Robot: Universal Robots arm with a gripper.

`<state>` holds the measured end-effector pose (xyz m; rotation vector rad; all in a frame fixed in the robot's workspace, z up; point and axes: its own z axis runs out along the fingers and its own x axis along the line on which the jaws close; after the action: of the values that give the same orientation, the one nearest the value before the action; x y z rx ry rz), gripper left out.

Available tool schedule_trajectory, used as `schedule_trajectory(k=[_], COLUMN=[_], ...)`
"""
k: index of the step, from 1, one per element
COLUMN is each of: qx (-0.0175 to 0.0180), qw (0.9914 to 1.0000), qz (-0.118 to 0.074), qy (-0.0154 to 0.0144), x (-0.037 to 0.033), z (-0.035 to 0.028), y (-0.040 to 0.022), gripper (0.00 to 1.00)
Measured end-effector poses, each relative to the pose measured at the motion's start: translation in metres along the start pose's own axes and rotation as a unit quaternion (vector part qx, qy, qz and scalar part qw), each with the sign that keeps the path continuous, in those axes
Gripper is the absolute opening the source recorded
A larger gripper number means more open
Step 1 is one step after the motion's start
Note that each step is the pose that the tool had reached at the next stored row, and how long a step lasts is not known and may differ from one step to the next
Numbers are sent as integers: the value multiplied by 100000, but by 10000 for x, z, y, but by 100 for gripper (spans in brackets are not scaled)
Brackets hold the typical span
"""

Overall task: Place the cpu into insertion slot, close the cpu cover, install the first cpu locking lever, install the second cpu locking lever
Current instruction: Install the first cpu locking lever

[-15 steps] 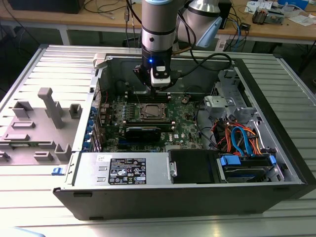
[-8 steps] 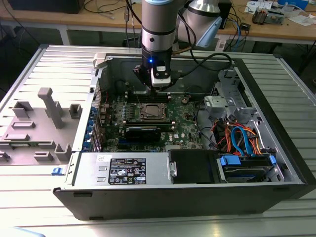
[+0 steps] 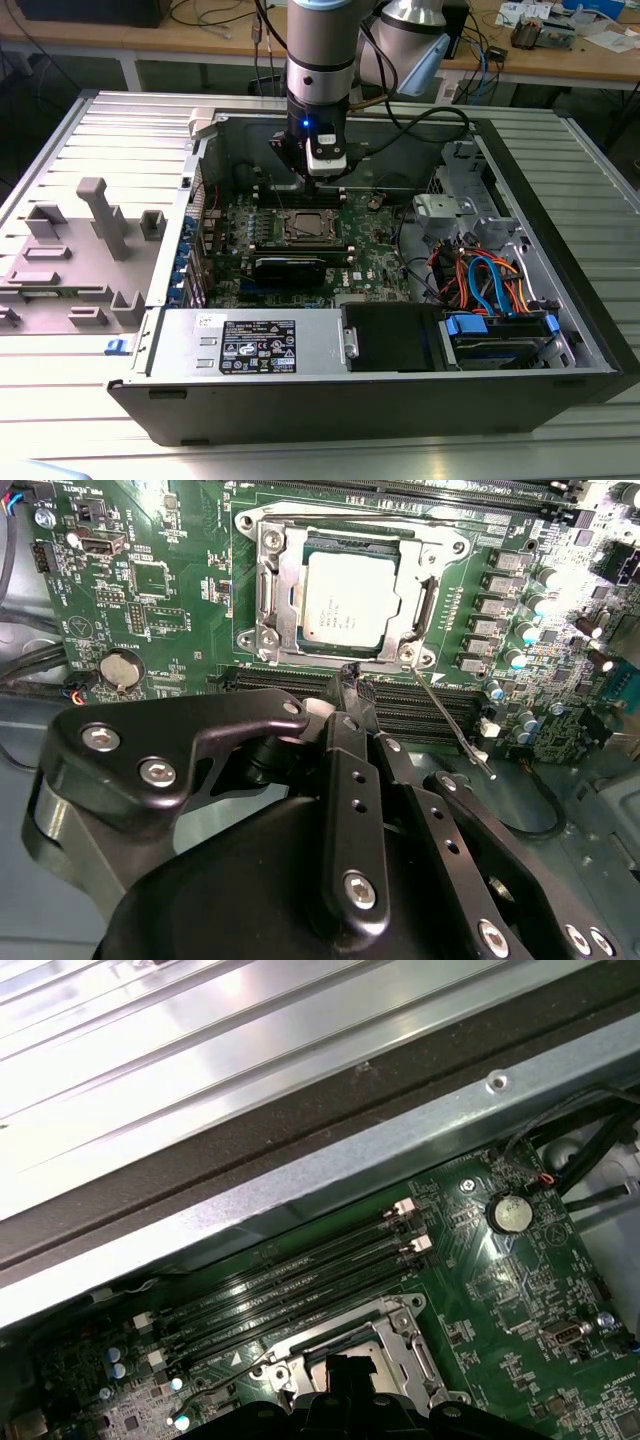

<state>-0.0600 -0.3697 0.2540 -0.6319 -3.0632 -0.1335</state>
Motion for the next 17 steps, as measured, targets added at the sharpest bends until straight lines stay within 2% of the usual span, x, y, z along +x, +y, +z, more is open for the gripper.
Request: schedule_trajectory(k=[17], qx=[-390], qw=[99994], qz=[-992], qy=[257], x=[0], z=[0], y=[0], gripper=[11])
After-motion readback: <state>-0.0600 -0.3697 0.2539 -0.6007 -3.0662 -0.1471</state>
